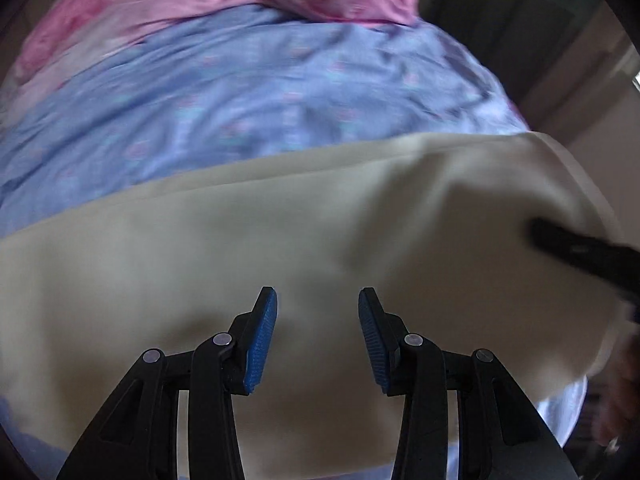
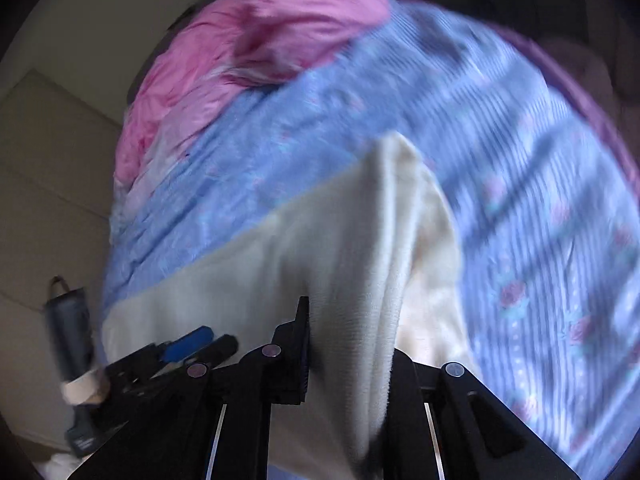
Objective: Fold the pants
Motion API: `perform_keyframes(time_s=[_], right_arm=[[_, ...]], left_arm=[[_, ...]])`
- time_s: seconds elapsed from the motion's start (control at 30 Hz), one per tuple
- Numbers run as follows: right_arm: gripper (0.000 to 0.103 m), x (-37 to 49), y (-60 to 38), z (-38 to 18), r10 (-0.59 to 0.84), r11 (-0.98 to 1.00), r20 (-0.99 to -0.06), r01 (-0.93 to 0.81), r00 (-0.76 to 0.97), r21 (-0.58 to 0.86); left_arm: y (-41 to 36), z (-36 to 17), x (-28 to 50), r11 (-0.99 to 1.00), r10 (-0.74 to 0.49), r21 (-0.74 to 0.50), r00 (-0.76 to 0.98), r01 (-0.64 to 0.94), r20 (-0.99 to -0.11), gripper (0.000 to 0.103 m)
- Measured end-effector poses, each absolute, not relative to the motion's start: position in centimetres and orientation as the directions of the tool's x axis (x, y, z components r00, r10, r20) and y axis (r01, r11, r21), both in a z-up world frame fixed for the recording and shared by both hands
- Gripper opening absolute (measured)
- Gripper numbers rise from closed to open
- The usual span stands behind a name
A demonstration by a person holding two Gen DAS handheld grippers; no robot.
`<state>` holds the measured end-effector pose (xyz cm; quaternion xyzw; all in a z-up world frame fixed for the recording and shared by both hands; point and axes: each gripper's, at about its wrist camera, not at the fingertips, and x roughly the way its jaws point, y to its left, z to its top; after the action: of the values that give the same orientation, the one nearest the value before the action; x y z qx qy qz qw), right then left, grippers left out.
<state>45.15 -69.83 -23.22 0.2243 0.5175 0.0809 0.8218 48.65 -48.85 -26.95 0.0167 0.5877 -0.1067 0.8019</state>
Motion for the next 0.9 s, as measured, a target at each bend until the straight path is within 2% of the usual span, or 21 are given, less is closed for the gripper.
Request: perform_keyframes(time_s=[0.1, 0.2, 0.3, 0.43, 0.57, 0.7, 0.9], right_arm=[[0.014, 45.8, -67.3, -20.2, 0.308, 0.927, -0.827, 0.047, 0.47, 0.372], [0.014, 45.9, -65.4, -18.9, 0.274, 0.946, -0.84, 0.027, 0.468, 0.324], [0.014, 46.1, -62.7, -17.0, 0.229, 0.964, -0.85, 0.011, 0.474, 0.266], [0.014, 45.5, -58.9, -14.6, 0.19, 0.978, -0.861, -0.014, 0.471, 0.209], [0.014, 45.6, -53.3, -13.0, 0.098, 0.995, -0.889, -0.074, 0.447, 0.073], [0.014, 45.8, -47.4, -12.1, 0.084, 0.991, -0.902, -0.134, 0.424, 0.03], [0.014, 46.3, -37.7, -14.1, 0.062, 0.978, -0.925, -0.208, 0.376, -0.019]], left_arm=[[-46.1, -29.5, 50.0, 0.99, -0.1, -0.077, 0.213, 0.117, -0.972, 0.042], [-43.5, -32.2, 50.9, 0.98, -0.198, -0.193, 0.113, 0.056, -0.974, 0.042], [-41.4, -30.2, 50.7, 0.966, -0.257, -0.255, 0.131, 0.037, -0.957, 0.025], [-37.7, -25.7, 48.8, 0.947, -0.322, -0.311, 0.196, 0.083, -0.926, 0.014], [-32.9, -21.4, 47.0, 0.948, -0.319, -0.307, 0.235, 0.087, -0.918, 0.014], [-27.6, -18.3, 45.6, 0.958, -0.286, -0.279, 0.288, 0.068, -0.914, 0.014], [-18.9, -17.5, 42.9, 0.978, -0.209, -0.2, 0.316, 0.059, -0.925, 0.014]])
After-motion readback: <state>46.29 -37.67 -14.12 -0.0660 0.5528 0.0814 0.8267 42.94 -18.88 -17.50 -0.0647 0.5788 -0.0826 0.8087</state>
